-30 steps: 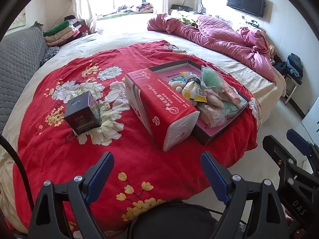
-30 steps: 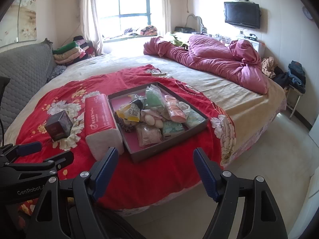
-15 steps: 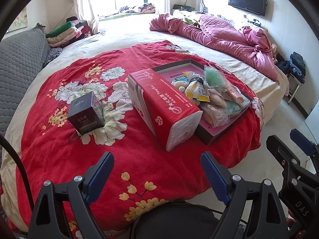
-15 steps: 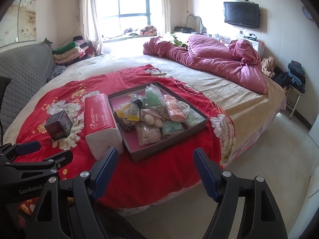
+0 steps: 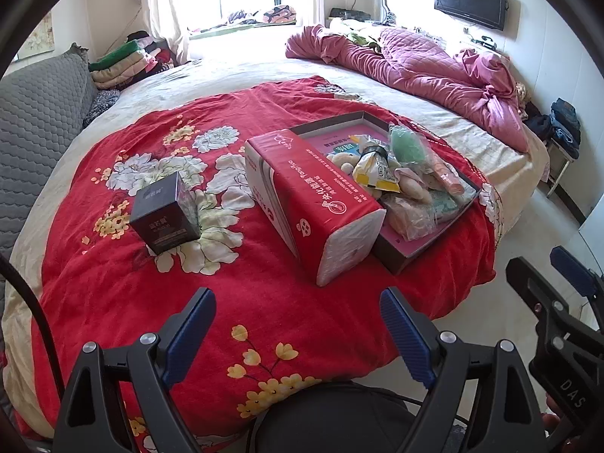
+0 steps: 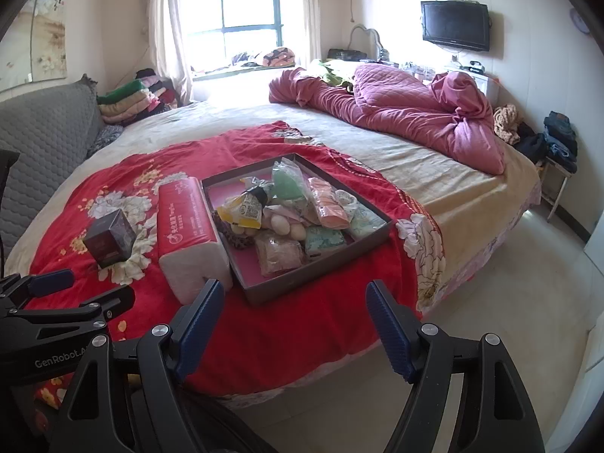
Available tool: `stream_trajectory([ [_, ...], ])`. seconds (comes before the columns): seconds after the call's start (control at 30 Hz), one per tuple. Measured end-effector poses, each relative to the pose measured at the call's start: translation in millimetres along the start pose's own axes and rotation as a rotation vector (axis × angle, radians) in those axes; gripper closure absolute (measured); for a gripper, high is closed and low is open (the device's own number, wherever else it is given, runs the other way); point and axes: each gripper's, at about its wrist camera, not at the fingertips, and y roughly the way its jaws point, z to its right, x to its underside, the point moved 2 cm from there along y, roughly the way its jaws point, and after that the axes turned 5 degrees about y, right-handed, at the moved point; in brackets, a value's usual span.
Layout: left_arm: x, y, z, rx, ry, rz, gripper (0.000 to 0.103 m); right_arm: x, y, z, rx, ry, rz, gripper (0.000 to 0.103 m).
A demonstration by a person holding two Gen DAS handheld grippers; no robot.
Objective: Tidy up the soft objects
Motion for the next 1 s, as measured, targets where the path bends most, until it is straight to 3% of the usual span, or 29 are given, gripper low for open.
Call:
stream_trajectory([
  [1.0,0.8,3.8,2.6,0.015,0.008,-0.008,0.015,0.4,-0.8,0.3,0.005,0.000,0.002,0.025],
])
